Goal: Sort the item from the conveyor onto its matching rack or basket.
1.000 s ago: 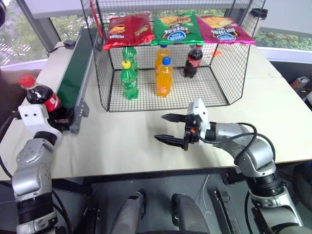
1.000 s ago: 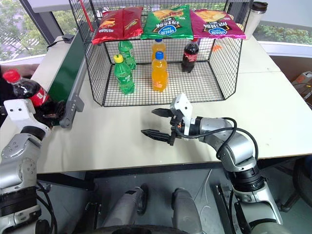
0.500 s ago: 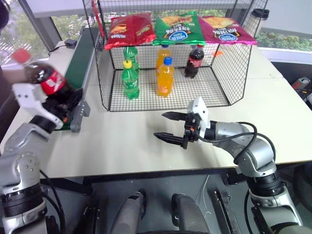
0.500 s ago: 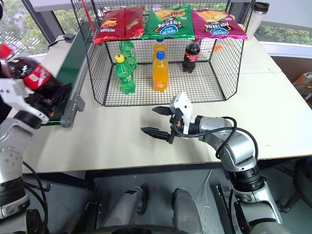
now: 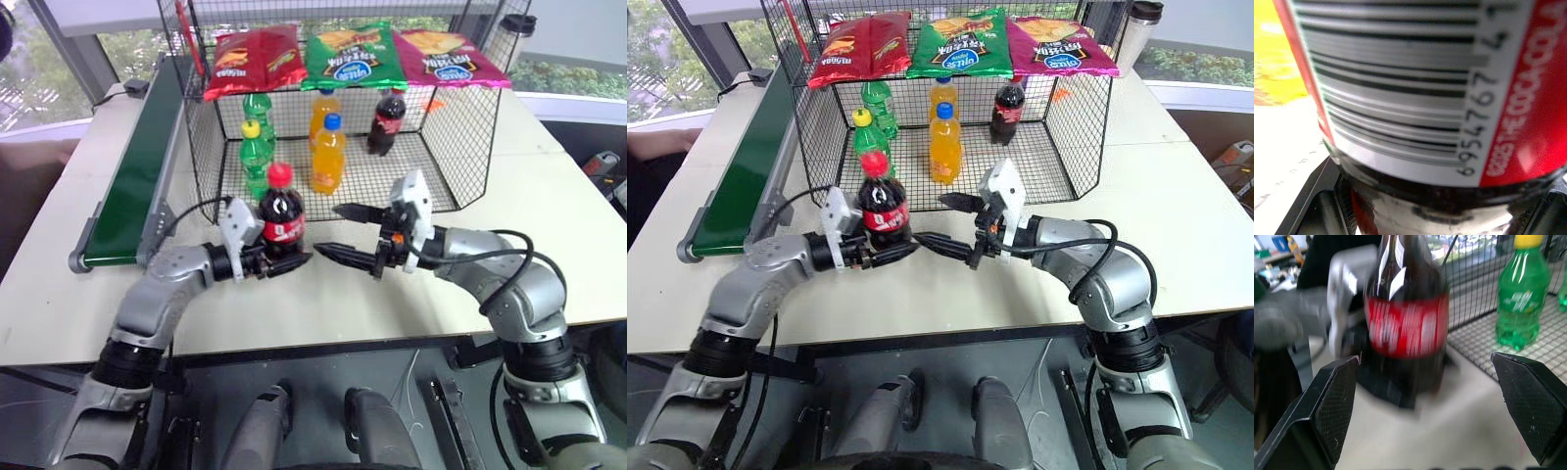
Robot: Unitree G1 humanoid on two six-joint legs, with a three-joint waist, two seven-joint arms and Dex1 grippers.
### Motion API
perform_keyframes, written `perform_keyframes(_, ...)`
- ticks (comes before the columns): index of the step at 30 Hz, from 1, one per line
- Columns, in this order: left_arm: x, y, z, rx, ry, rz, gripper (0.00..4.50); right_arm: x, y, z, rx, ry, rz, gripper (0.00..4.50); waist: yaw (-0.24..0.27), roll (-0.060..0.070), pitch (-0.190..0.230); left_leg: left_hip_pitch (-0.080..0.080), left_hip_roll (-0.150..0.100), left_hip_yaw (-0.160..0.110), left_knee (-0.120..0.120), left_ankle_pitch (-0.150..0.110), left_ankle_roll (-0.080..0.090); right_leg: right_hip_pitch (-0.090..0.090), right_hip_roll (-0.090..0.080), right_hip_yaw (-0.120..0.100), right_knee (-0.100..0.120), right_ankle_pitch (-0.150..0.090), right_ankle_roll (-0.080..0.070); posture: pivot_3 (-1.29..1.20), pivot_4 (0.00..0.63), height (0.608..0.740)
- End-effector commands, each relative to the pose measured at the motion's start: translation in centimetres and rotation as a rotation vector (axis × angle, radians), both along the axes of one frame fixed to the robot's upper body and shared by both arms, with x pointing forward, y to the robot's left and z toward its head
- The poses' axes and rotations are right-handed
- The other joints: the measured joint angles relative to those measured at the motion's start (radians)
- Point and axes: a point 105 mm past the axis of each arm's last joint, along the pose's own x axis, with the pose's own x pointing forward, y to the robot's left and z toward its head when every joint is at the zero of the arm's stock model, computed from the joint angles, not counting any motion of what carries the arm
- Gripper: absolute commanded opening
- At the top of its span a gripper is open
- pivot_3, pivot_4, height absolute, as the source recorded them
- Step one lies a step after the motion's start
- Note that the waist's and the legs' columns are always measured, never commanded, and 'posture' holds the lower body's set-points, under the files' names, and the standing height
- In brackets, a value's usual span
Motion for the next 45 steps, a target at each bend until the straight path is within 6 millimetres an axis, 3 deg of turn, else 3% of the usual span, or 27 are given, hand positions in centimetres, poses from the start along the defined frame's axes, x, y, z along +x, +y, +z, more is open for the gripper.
perform_keyframes(1, -0.2, -1.5, 1.5, 0.001, -0.112, -0.084, 3.05, -0.9, 0.4, 2.2, 0.047, -0.059, 0.026, 4.50, 0.000, 0.000, 0.000, 0.000, 0.000, 0.000, 0.000, 0.000, 0.000, 0.000, 0.000, 0.000, 0.000, 0.000, 0.000, 0.00, 0.150, 0.738)
perform_keyframes(7, -0.4, -3.5, 1.1, -0.006, -0.137, -0.136, 3.05, -1.1, 0.9, 3.1, 0.064, -0.069, 0.039, 4.50, 0.000, 0.000, 0.000, 0.000, 0.000, 0.000, 0.000, 0.000, 0.000, 0.000, 0.000, 0.000, 0.000, 0.000, 0.000, 0.00, 0.150, 0.738)
perform_keyframes(16, -0.5, -4.9, 1.3, -0.046, -0.141, -0.152, 3.05, -0.4, 1.7, 3.5, 0.067, -0.095, 0.041, 4.50, -0.001, 0.000, 0.000, 0.000, 0.000, 0.000, 0.001, 0.001, 0.002, 0.000, 0.000, 0.000, 0.000, 0.000, 0.000, 0.00, 0.150, 0.738)
perform_keyframes(19, -0.5, -5.1, 1.5, -0.057, -0.143, -0.148, 3.05, 0.3, 1.9, 3.5, 0.075, -0.099, 0.012, 3.67, -0.001, 0.000, 0.000, 0.000, 0.000, 0.000, 0.001, 0.001, 0.002, 0.000, 0.001, 0.000, 0.000, 0.000, 0.000, 0.00, 0.150, 0.738)
perform_keyframes(24, -0.1, -4.9, 1.7, -0.067, -0.123, -0.113, 3.05, 0.5, 2.0, 2.8, 0.039, -0.104, 0.006, 1.18, -0.001, 0.000, 0.000, 0.000, 0.000, 0.000, 0.001, 0.001, 0.002, 0.000, 0.001, 0.000, 0.001, 0.000, 0.001, 0.00, 0.150, 0.738)
perform_keyframes(32, 1.0, -4.4, 2.4, -0.106, -0.105, -0.039, 3.05, 0.4, 1.9, 2.9, 0.043, -0.096, 0.003, 1.18, 0.000, 0.000, 0.000, 0.000, 0.000, 0.000, 0.001, 0.002, 0.003, 0.000, 0.001, 0.000, 0.001, 0.000, 0.001, 0.00, 0.150, 0.738)
perform_keyframes(33, 1.0, -4.4, 2.4, -0.113, -0.086, -0.037, 4.07, 0.4, 1.9, 2.9, 0.044, -0.097, 0.000, 1.18, 0.000, 0.000, 0.000, 0.000, 0.000, 0.000, 0.001, 0.002, 0.003, 0.001, 0.001, 0.000, 0.001, 0.000, 0.001, 0.00, 0.150, 0.738)
perform_keyframes(34, 0.9, -4.3, 2.4, -0.116, -0.072, -0.039, 4.46, 0.4, 1.8, 2.9, 0.044, -0.098, -0.001, 1.18, 0.000, 0.000, 0.000, 0.000, 0.000, 0.000, 0.001, 0.002, 0.003, 0.001, 0.002, 0.000, 0.001, 0.000, 0.001, 0.00, 0.150, 0.738)
perform_keyframes(40, 0.9, -3.6, 2.9, -0.121, -0.063, 0.005, 4.49, 1.1, 1.2, 3.5, 0.039, -0.128, -0.045, 1.18, -0.001, 0.000, 0.000, 0.001, 0.000, 0.000, 0.002, 0.002, 0.003, 0.001, 0.002, -0.001, 0.002, 0.000, 0.001, 0.00, 0.150, 0.738)
perform_keyframes(45, 0.8, -0.6, 3.5, -0.145, -0.027, 0.116, 4.49, 4.8, -1.8, 5.8, 0.032, -0.214, -0.251, 1.18, -0.005, 0.001, 0.000, 0.001, 0.000, 0.000, 0.002, 0.002, 0.003, 0.001, 0.003, -0.001, 0.003, 0.000, 0.001, 0.00, 0.150, 0.738)
